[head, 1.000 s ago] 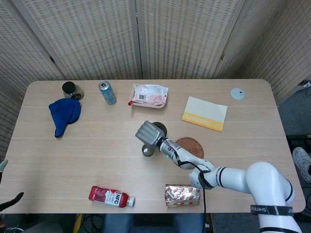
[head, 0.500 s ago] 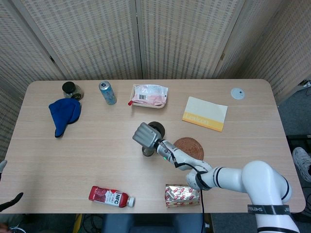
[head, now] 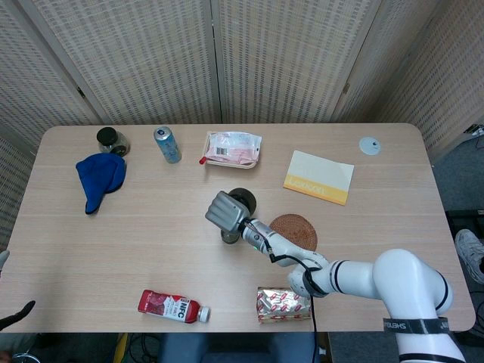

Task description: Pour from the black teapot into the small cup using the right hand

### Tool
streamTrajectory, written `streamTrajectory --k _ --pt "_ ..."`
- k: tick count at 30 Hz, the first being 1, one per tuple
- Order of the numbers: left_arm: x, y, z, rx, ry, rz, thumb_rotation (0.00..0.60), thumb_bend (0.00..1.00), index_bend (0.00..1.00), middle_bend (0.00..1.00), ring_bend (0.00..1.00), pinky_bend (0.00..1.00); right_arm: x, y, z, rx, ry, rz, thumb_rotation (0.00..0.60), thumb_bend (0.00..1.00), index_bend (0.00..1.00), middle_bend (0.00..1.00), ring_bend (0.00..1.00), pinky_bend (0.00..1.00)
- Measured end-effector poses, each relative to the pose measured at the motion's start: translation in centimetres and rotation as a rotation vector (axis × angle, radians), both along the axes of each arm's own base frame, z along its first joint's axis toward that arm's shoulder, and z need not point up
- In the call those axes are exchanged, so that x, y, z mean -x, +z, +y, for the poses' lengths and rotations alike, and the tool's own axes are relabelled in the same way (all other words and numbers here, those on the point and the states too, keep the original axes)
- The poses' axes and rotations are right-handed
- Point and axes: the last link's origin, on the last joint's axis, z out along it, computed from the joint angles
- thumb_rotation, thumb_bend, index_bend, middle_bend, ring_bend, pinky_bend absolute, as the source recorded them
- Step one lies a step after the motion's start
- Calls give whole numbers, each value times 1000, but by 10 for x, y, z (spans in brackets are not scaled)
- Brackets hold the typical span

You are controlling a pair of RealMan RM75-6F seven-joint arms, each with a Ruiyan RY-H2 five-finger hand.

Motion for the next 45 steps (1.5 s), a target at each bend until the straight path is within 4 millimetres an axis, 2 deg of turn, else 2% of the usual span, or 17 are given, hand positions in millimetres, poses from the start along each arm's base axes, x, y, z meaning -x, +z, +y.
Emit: streamTrajectory --k 45 --pt "3 1 -4 -7 5 2 600 134 0 0 0 0 -2 -3 5 57 52 74 600 543 973 1000 933 576"
